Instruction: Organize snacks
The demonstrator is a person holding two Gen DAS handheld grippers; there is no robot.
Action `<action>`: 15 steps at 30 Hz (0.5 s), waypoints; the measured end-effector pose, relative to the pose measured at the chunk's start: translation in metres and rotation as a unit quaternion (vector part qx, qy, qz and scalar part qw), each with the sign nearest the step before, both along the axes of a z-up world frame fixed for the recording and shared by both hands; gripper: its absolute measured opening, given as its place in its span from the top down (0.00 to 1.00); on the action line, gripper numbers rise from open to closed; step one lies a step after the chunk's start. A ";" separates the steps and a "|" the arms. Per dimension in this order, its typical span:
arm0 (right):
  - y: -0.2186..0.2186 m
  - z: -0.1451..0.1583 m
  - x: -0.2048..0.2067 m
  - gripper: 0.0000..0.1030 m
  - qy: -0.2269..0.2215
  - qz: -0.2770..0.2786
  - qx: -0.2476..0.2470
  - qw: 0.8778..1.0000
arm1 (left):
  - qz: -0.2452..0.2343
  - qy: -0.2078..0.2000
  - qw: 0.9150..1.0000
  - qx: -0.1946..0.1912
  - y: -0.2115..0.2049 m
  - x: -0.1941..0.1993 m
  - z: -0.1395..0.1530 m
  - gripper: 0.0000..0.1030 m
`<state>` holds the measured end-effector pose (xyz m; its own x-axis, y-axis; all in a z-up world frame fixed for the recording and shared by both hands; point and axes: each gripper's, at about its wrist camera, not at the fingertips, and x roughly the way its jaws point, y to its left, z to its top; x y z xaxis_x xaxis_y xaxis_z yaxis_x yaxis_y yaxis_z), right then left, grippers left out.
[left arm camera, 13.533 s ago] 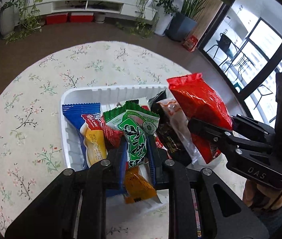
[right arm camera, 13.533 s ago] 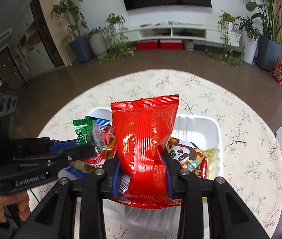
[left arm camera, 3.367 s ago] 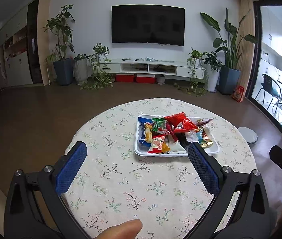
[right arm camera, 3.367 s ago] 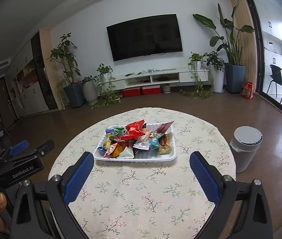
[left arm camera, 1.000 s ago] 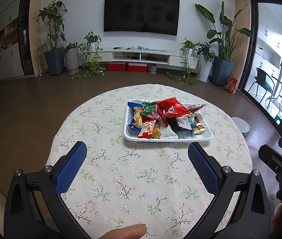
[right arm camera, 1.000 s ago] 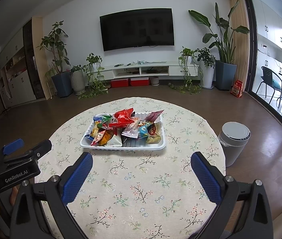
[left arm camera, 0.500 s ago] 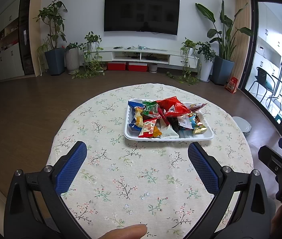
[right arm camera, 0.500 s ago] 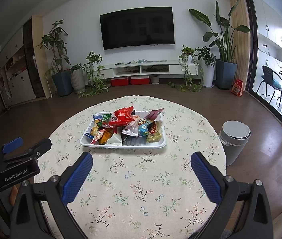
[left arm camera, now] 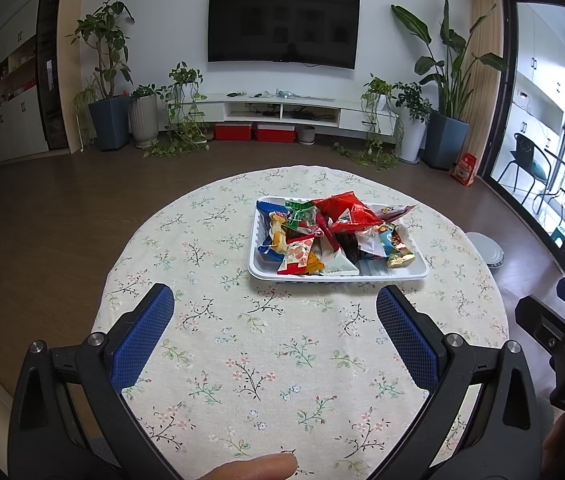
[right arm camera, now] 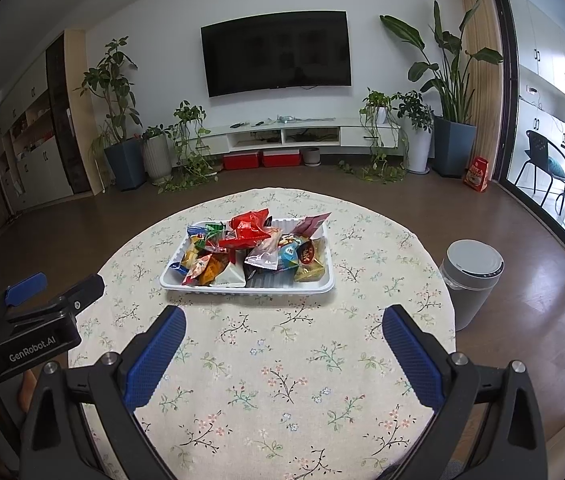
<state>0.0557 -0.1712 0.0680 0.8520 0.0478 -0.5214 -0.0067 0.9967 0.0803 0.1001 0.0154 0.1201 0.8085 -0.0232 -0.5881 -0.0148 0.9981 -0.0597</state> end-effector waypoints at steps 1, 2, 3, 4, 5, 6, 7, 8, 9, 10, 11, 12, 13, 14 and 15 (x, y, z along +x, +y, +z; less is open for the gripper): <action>0.000 -0.002 -0.002 0.02 0.001 0.000 0.000 1.000 | 0.001 -0.001 1.000 0.001 -0.001 0.000 0.001 0.00; 0.000 -0.002 -0.001 0.02 0.001 0.000 0.000 1.000 | 0.001 -0.001 1.000 0.002 -0.001 0.000 0.000 0.00; 0.000 -0.002 -0.002 0.02 0.001 0.000 0.000 1.000 | 0.000 -0.001 1.000 0.002 -0.001 0.000 0.000 0.00; 0.001 -0.004 -0.004 0.02 0.002 0.000 0.000 1.000 | 0.000 -0.001 1.000 0.002 -0.001 0.000 0.000 0.00; 0.001 -0.004 -0.004 0.02 0.002 0.000 0.000 1.000 | 0.000 -0.001 1.000 0.001 -0.001 0.000 0.001 0.00; 0.000 -0.004 -0.005 0.02 0.002 0.001 0.000 1.000 | 0.000 0.000 1.000 0.001 -0.001 0.000 0.001 0.00; 0.001 -0.003 -0.004 0.02 0.002 0.000 0.000 1.000 | -0.001 0.001 1.000 -0.001 0.000 0.000 0.000 0.00; 0.001 -0.003 -0.003 0.02 0.003 0.000 0.000 1.000 | -0.001 0.002 1.000 -0.001 0.000 0.001 -0.002 0.00; 0.001 -0.003 -0.004 0.02 0.004 0.001 0.000 1.000 | -0.001 0.002 1.000 -0.001 0.000 0.001 -0.003 0.00; 0.001 -0.005 -0.006 0.02 0.005 0.001 0.000 1.000 | -0.001 0.002 1.000 0.000 0.001 0.001 -0.004 0.00; 0.001 -0.006 -0.009 0.02 0.006 0.001 0.000 1.000 | -0.001 0.001 1.000 0.001 0.000 0.002 -0.004 0.00; 0.001 -0.008 -0.013 0.02 0.007 0.001 0.000 1.000 | -0.001 0.000 1.000 0.003 0.000 0.002 -0.005 0.00; 0.002 -0.008 -0.013 0.02 0.009 0.002 0.000 1.000 | -0.002 0.000 1.000 0.004 0.000 0.003 -0.006 0.00; 0.002 -0.010 -0.013 0.02 0.010 0.001 0.000 1.000 | -0.001 0.000 1.000 0.003 0.000 0.003 -0.006 0.00; 0.001 -0.012 -0.018 0.02 0.011 0.001 0.001 1.000 | -0.001 0.000 1.000 0.003 -0.001 0.003 -0.006 0.00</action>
